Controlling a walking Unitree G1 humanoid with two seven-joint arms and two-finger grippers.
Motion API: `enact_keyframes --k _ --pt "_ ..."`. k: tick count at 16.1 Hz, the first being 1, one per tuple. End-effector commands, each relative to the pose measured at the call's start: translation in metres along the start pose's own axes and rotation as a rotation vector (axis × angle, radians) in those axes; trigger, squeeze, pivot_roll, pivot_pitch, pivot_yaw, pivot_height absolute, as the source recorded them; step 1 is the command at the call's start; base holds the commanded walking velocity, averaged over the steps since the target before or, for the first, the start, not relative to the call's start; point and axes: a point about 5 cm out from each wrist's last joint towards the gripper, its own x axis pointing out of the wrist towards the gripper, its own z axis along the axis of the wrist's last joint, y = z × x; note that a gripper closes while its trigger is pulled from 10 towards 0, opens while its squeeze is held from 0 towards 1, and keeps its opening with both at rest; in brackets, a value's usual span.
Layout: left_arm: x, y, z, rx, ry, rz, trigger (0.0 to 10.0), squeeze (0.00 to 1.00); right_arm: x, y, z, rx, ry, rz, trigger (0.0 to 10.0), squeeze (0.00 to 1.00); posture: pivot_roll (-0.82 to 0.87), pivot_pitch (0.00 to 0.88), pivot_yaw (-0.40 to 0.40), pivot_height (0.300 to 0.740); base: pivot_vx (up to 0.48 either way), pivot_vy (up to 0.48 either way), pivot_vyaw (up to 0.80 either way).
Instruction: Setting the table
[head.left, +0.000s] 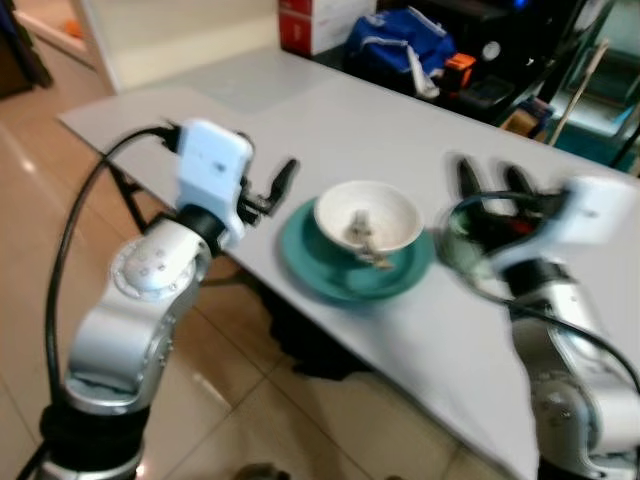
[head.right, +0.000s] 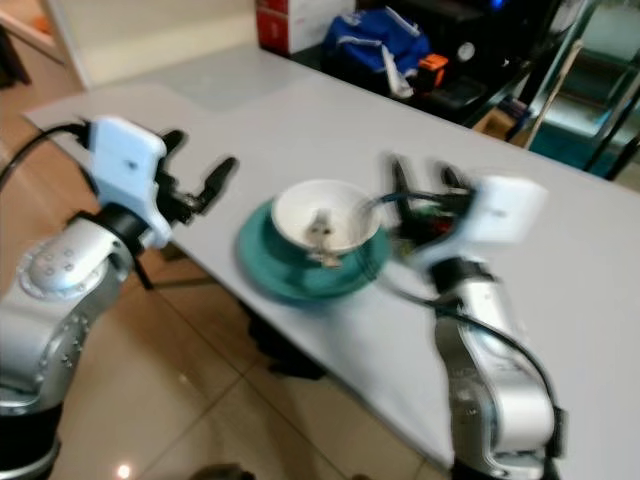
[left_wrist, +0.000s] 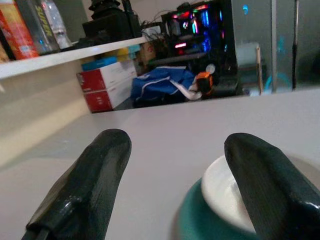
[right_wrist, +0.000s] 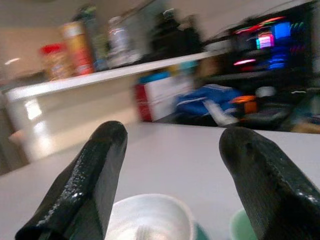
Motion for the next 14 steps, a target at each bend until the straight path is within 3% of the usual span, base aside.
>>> enact_keyframes --k 1,2,4,5,6,10,14 --pt "0.001 0.007 -0.010 0.029 0.049 0.044 10.0 0.70 0.001 0.002 0.002 -0.002 -0.003 -0.012 10.0 1.00 0.04 0.006 -0.017 0.740 0.000 0.480 0.00" --pt "0.002 0.006 -0.012 0.006 0.056 0.058 10.0 1.00 0.002 0.003 0.000 -0.020 0.020 -0.004 10.0 1.00 0.04 0.007 -0.019 0.740 0.000 0.480 0.00" --pt "0.004 0.003 -0.013 -0.031 0.040 0.078 10.0 1.00 0.005 0.006 -0.008 -0.066 0.075 -0.002 10.0 1.00 0.05 0.007 -0.026 0.740 0.000 0.480 -0.39" --pt "0.004 -0.001 -0.015 -0.027 0.039 0.091 10.0 0.38 0.008 0.007 -0.012 -0.058 0.102 -0.011 10.0 0.81 0.06 0.009 -0.036 0.740 0.000 0.480 -0.79" --pt "0.003 -0.002 -0.017 -0.033 0.043 0.111 10.0 0.00 0.010 0.011 -0.015 -0.041 0.108 0.005 10.0 0.00 0.06 0.011 -0.040 0.740 0.000 0.480 -0.80" --pt "0.006 0.005 -0.025 -0.057 0.049 0.198 10.0 0.00 0.018 0.022 -0.025 -0.045 0.153 0.060 10.0 0.00 0.05 0.025 -0.059 0.740 0.000 0.480 -0.80" --pt "0.003 0.006 -0.049 -0.017 0.104 0.210 10.0 0.00 0.024 0.005 -0.048 -0.118 0.191 0.007 10.0 0.00 0.08 0.055 -0.078 0.740 0.000 0.480 0.00"
